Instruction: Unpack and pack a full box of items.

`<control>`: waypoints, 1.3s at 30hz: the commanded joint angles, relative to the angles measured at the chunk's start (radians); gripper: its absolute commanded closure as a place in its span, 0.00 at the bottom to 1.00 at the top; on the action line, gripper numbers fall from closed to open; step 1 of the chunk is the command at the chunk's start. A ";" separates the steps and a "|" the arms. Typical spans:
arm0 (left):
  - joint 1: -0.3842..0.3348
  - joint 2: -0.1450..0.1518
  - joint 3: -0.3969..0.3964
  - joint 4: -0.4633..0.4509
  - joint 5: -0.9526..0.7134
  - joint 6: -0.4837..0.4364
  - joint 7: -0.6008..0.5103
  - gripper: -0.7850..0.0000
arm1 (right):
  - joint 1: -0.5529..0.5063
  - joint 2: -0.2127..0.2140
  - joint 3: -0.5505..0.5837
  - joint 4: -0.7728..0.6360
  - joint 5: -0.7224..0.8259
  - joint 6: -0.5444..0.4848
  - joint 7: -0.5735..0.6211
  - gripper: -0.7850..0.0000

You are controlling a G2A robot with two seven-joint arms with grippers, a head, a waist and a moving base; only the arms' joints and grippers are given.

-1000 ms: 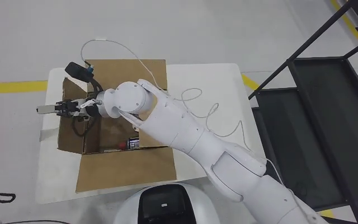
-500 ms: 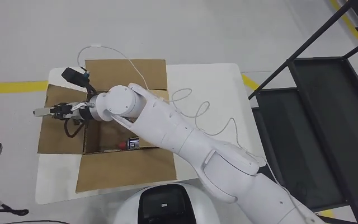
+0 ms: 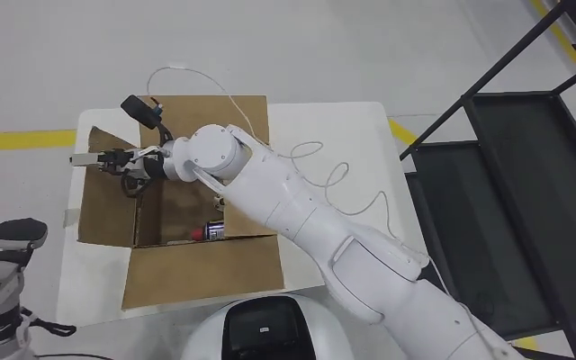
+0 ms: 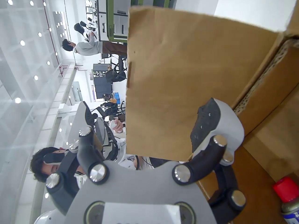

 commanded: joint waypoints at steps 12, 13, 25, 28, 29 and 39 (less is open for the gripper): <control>-0.016 -0.006 0.088 0.022 0.047 0.140 0.000 0.00 | 0.009 -0.043 -0.019 0.083 0.014 -0.014 -0.049 0.00; -0.028 -0.005 0.092 0.036 0.052 0.148 0.000 0.00 | 0.017 -0.041 -0.007 0.089 0.018 -0.021 -0.049 0.00; -0.212 0.001 0.156 0.243 0.200 0.255 0.059 0.00 | 0.036 0.005 0.106 0.048 0.002 -0.043 -0.004 0.00; -0.227 0.003 0.164 0.266 0.218 0.281 0.043 0.00 | 0.027 0.027 0.138 0.002 -0.028 -0.040 0.027 0.00; -0.231 0.004 0.167 0.276 0.224 0.291 0.036 0.00 | 0.021 0.036 0.153 -0.016 -0.034 -0.034 0.042 0.00; -0.240 0.017 0.141 0.254 0.217 0.393 -0.065 0.00 | -0.168 0.169 0.315 -0.503 -0.382 0.138 0.189 0.00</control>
